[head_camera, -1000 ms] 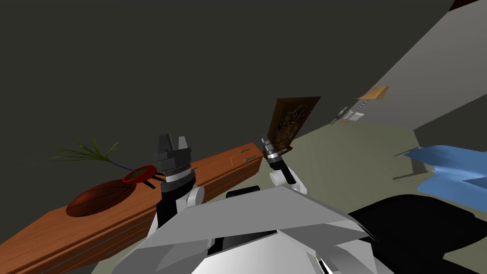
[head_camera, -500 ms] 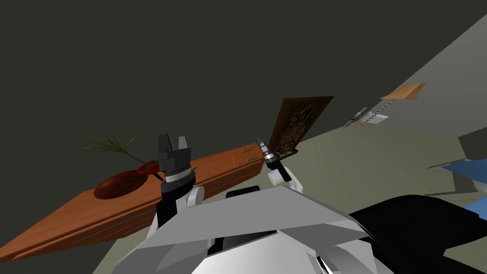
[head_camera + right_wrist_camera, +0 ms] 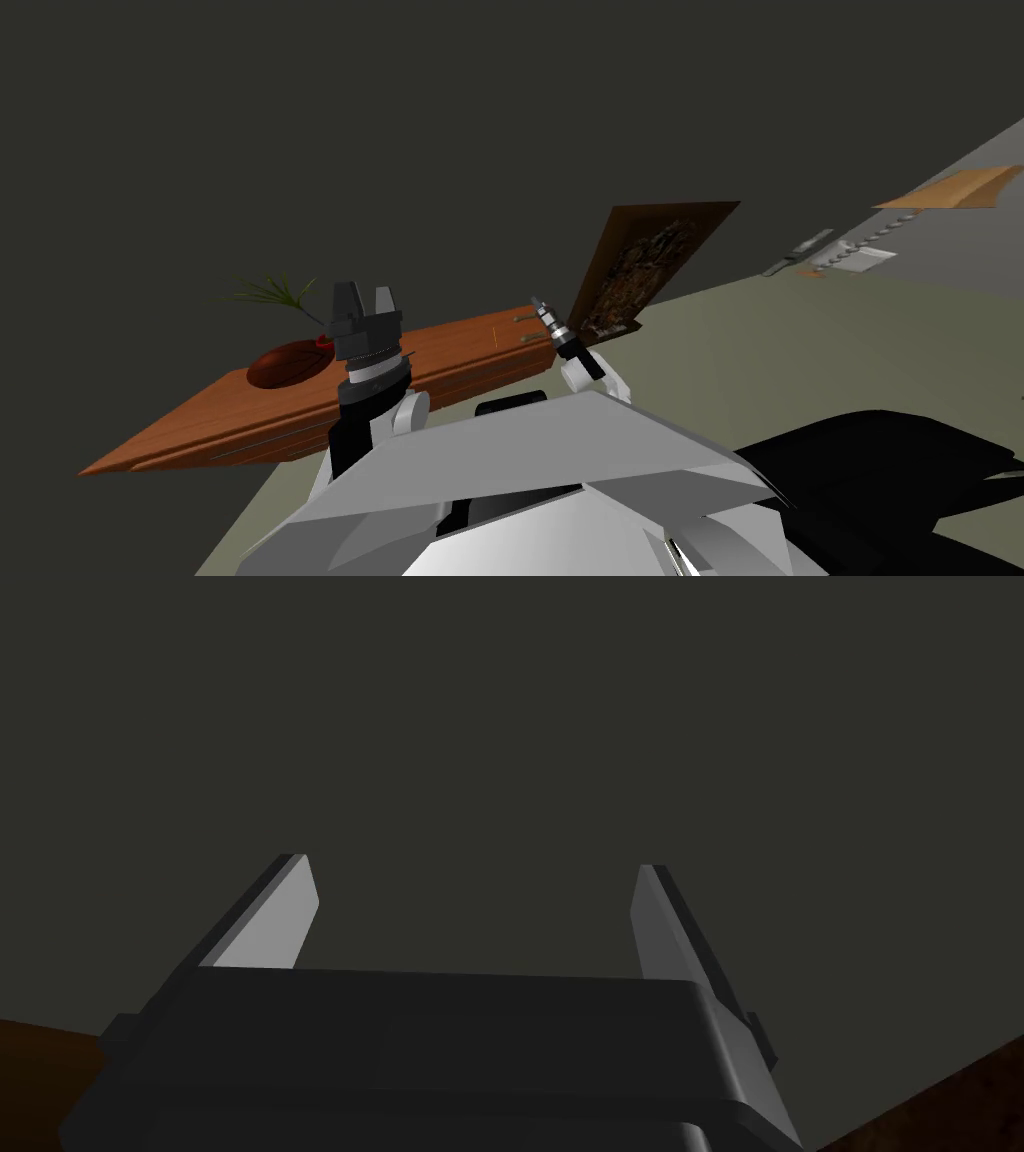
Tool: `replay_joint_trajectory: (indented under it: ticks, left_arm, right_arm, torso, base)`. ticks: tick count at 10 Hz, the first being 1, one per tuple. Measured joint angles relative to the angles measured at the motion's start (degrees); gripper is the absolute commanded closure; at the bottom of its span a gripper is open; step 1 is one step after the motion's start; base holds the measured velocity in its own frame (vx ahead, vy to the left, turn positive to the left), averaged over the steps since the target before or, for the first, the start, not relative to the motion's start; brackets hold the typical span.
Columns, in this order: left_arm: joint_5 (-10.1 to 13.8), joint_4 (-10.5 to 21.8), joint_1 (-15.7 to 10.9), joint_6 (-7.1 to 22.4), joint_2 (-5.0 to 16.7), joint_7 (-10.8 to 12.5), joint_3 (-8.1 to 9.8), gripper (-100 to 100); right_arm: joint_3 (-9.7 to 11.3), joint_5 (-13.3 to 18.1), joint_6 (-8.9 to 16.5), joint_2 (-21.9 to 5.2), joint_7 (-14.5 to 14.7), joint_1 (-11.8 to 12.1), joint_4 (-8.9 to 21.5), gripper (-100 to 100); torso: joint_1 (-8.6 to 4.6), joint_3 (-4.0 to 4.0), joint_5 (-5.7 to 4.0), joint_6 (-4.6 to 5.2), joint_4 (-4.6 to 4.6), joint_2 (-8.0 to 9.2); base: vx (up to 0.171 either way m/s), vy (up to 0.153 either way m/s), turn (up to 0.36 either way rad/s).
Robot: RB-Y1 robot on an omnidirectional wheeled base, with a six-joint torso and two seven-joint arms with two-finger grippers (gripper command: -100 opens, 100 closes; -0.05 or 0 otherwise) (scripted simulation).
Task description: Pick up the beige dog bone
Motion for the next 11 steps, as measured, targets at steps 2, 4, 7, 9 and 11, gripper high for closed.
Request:
replay_joint_trajectory:
  ticks: [2, 4, 7, 9, 11]
  left_arm:
    - [0.0, 0.0, 0.0, 0.0, 0.0, 0.0, 0.0, 0]
    - [0.0, 0.0, 0.0, 0.0, 0.0, 0.0, 0.0, 0]
    - [0.0, 0.0, 0.0, 0.0, 0.0, 0.0, 0.0, 0]
    - [0.0, 0.0, 0.0, 0.0, 0.0, 0.0, 0.0, 0]
    - [0.0, 0.0, 0.0, 0.0, 0.0, 0.0, 0.0, 0]
  right_arm:
    - [1.1, -0.1, 1.0, -1.1, 3.2, -1.1, 2.5, -100]
    - [2.3, -0.1, 3.0, -2.3, 6.2, -2.1, 3.8, -100]
    - [3.7, 0.0, 4.3, -3.3, 10.3, -2.4, 5.6, -100]
    - [4.9, 0.0, 6.1, -4.4, 13.4, -3.3, 7.3, -100]
    - [6.2, 0.2, 7.1, -5.3, 16.7, -4.1, 9.8, -100]
  torso:
    - [0.0, 0.01, 0.0, 0.0, 0.0, 0.01]
    - [0.02, 0.01, 0.01, 0.0, 0.01, 0.02]
    - [0.02, 0.02, 0.01, 0.05, 0.01, 0.04]
    - [-0.01, 0.01, 0.0, 0.02, 0.0, 0.01]
    - [-0.01, 0.01, 0.0, 0.02, 0.0, 0.02]
  base:
    - [0.001, -0.03, 0.177]
    - [0.002, -0.031, 0.176]
    - [-0.001, -0.026, 0.103]
    - [0.007, -0.034, 0.177]
    - [-0.003, -0.037, 0.193]
